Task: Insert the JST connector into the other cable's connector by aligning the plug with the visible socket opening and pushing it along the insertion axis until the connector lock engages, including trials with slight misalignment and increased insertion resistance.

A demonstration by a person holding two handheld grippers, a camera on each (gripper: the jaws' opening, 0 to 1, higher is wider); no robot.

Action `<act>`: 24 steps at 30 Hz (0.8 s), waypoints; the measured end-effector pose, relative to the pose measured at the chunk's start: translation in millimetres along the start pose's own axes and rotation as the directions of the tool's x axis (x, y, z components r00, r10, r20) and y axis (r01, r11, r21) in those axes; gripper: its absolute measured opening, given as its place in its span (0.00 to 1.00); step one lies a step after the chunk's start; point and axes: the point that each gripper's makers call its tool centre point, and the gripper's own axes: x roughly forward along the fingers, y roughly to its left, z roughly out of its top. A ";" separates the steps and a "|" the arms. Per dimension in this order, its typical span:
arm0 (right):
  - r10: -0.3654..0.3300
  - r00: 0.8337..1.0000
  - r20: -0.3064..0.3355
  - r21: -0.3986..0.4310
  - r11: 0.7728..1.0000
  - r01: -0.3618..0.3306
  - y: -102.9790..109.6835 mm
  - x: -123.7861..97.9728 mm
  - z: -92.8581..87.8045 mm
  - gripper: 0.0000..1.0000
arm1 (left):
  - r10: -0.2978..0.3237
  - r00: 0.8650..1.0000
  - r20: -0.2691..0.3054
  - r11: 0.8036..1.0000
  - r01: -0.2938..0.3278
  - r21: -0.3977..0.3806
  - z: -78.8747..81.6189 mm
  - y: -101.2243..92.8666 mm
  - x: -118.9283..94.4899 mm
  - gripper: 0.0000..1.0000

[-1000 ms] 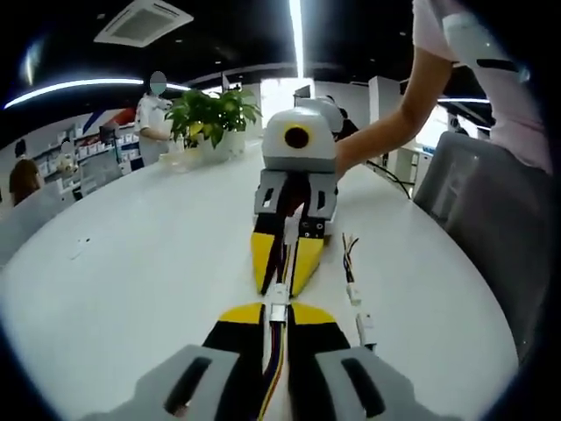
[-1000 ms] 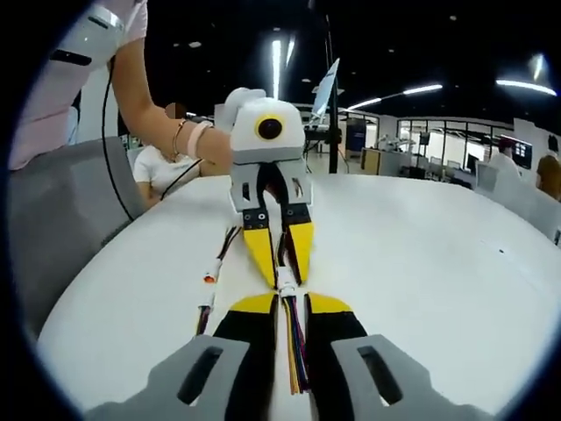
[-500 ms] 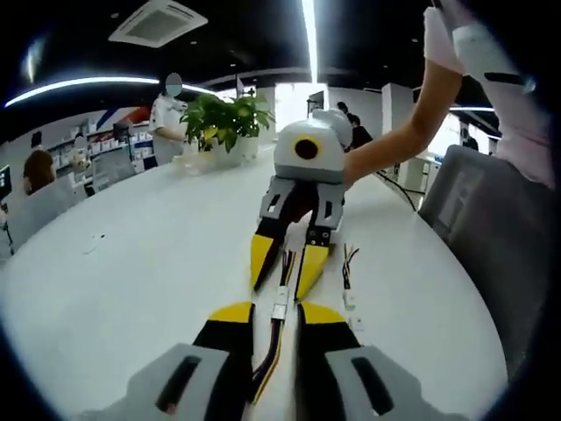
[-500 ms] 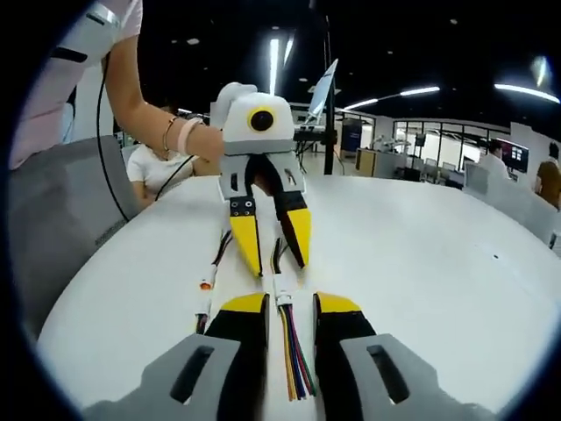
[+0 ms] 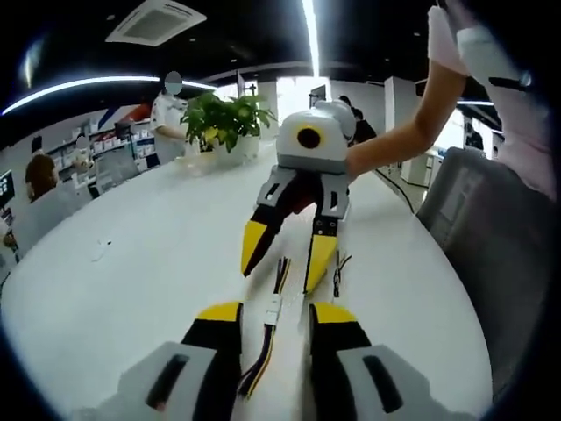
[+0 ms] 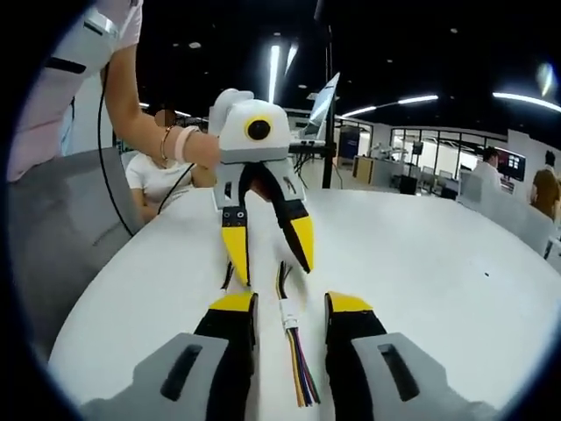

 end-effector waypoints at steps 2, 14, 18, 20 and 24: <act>-0.006 1.000 0.003 -0.004 1.000 0.006 1.2 -1.9 4.1 0.32 | 0.005 1.000 0.001 1.000 -0.005 0.004 2.7 0.4 -1.6 0.26; -0.035 0.999 0.016 -0.060 0.998 0.035 11.1 -15.6 31.1 0.33 | 0.049 0.999 0.016 0.997 -0.050 0.065 29.7 -2.8 -19.2 0.25; -0.022 1.000 0.013 -0.080 0.996 0.023 21.7 -18.7 37.2 0.33 | 0.054 0.998 0.008 0.994 -0.055 0.091 33.6 -9.7 -24.1 0.25; -0.018 1.000 0.009 -0.088 0.996 0.018 26.4 -20.4 38.9 0.34 | 0.050 0.999 0.003 0.993 -0.050 0.104 34.9 -14.8 -26.4 0.25; -0.003 1.000 0.009 -0.076 0.997 0.004 34.4 -23.0 41.2 0.34 | 0.040 0.999 -0.021 0.992 -0.037 0.125 33.9 -24.8 -29.3 0.25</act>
